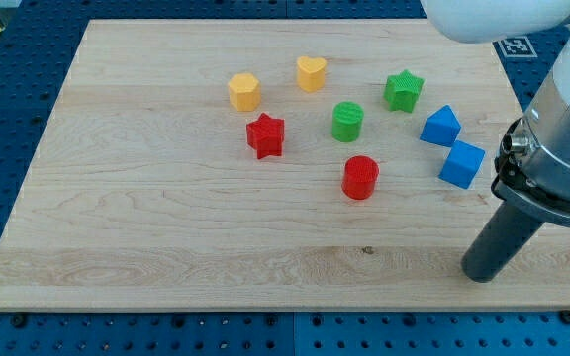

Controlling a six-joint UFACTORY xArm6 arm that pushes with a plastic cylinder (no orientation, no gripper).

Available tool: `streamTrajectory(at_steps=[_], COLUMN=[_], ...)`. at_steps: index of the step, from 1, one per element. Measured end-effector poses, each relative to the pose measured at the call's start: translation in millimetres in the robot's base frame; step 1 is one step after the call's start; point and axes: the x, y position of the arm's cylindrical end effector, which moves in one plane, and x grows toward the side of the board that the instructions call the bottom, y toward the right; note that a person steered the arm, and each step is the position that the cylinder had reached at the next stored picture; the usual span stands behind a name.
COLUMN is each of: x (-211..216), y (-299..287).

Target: Point your arm to the red circle

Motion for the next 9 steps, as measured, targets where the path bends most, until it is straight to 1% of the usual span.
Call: streamTrajectory(at_steps=[3,6,7,8,9], x=[0.3,-9.1,-9.1,-9.1,-33.4], y=[0.3,5.7,-21.5,-85.2,-137.4])
